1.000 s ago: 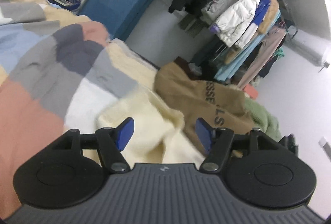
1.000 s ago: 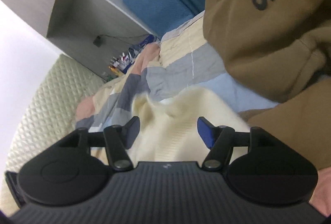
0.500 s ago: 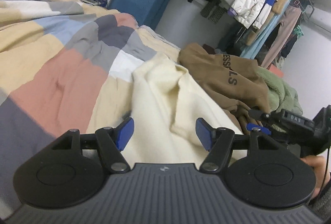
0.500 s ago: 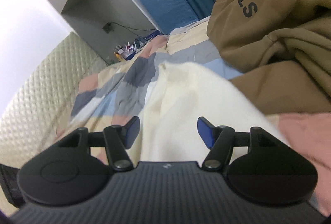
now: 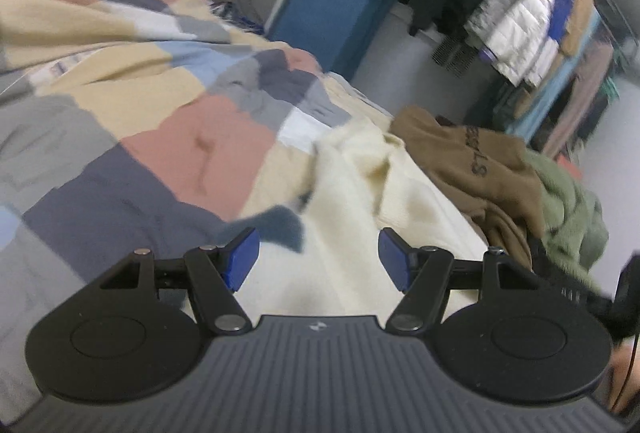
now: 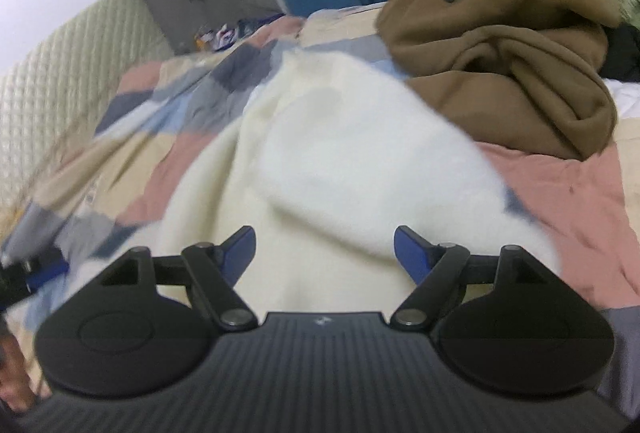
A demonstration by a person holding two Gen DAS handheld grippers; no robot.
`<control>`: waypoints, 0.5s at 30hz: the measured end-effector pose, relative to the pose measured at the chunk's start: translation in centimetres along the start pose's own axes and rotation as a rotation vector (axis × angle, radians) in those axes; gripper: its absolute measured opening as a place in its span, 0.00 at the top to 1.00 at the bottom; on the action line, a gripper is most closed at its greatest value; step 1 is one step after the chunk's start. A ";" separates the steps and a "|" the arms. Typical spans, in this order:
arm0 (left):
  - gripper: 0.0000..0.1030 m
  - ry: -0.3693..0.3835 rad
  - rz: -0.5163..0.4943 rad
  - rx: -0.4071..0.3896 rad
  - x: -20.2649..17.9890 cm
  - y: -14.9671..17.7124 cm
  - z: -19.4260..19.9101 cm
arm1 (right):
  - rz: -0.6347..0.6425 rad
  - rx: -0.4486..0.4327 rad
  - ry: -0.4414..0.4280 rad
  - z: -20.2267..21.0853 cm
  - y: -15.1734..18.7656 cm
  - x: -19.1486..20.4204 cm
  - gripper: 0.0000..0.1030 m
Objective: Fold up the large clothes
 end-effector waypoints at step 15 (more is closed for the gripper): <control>0.31 -0.074 0.155 -0.014 7.0 -2.6 0.4 | 0.248 0.193 -0.415 1.8 9.3 13.8 0.25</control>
Point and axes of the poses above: each gripper's, at about its wrist camera, not at the fingertips, and z roughly against the way its jaws point, x to its left, y to its underside, the point moved 4 cm from there along -z, roughly the way its jaws point, and after that the axes turned 10 degrees about x, right-handed, at the moved point
